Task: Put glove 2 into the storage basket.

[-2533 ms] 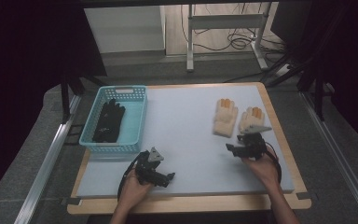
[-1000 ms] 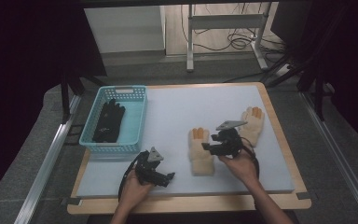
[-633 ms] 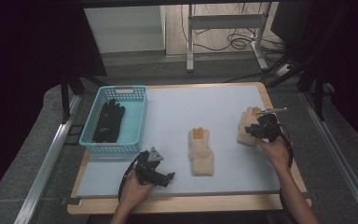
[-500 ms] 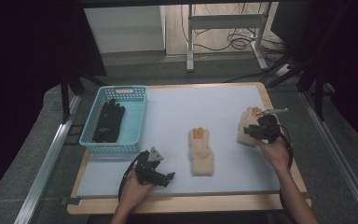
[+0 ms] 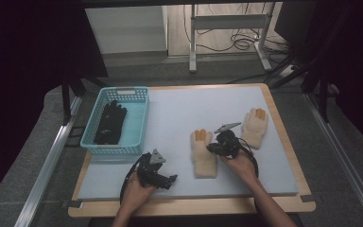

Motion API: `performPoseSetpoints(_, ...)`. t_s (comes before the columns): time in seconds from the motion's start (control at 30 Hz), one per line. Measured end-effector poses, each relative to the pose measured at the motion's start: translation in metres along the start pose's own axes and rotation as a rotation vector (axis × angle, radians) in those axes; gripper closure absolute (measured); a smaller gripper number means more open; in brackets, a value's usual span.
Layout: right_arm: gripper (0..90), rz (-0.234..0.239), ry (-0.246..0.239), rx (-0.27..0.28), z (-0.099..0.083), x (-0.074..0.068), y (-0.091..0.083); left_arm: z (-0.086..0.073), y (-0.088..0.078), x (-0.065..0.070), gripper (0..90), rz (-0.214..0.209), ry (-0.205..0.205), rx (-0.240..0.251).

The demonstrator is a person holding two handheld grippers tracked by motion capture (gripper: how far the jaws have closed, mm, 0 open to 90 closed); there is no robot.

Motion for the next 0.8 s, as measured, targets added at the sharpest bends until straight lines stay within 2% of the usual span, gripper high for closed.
performPoseSetpoints(0.07, 87.8, -0.044, -0.033, -0.001, 0.0, -0.004, -0.002, 0.0, 0.0, 0.0, 0.9, 0.0, 0.0, 0.0)
performPoseSetpoints(0.13, 88.0, -0.039, -0.043, 0.007, 0.003, -0.011, -0.01, 0.0, 0.0, 0.0, 0.9, 0.001, 0.001, 0.0)
performPoseSetpoints(0.23, 87.3, -0.023, -0.053, 0.074, 0.016, -0.021, -0.031, 0.0, 0.0, 0.0, 0.9, 0.0, 0.001, 0.0)
performPoseSetpoints(0.3, 85.1, -0.052, -0.051, 0.111, 0.022, -0.019, -0.043, 0.0, 0.0, 0.0, 0.9, 0.002, 0.003, 0.0)
performPoseSetpoints(0.33, 79.7, -0.076, -0.044, 0.101, 0.022, -0.014, -0.044, 0.0, 0.0, 0.0, 0.9, 0.0, 0.001, 0.0)
performPoseSetpoints(0.37, 73.5, -0.102, -0.037, 0.078, 0.02, -0.007, -0.043, 0.0, 0.0, 0.0, 0.9, 0.0, 0.0, 0.0)
performPoseSetpoints(0.4, 72.2, -0.122, -0.033, 0.072, 0.018, 0.001, -0.042, 0.0, 0.0, 0.0, 0.9, 0.001, 0.001, 0.0)
performPoseSetpoints(0.57, 68.5, -0.159, 0.022, 0.099, 0.013, 0.04, -0.056, 0.0, 0.0, 0.0, 0.9, 0.0, 0.0, 0.0)
performPoseSetpoints(0.63, 69.2, -0.17, 0.069, 0.107, 0.013, 0.064, -0.066, 0.0, 0.0, 0.0, 0.9, 0.0, 0.0, 0.0)
performPoseSetpoints(0.8, 76.0, -0.249, 0.174, 0.117, 0.013, 0.128, -0.085, 0.0, 0.0, 0.0, 0.9, 0.0, 0.001, 0.0)
Point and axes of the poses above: each handheld gripper's, and its own axes: y roughly forward along the jaws, z roughly out of its top, x roughly to its right, the point moved 10 cm from there along y, roughly forward along the jaws, and after that the axes turned 15 degrees about y, right-handed, at the moved point
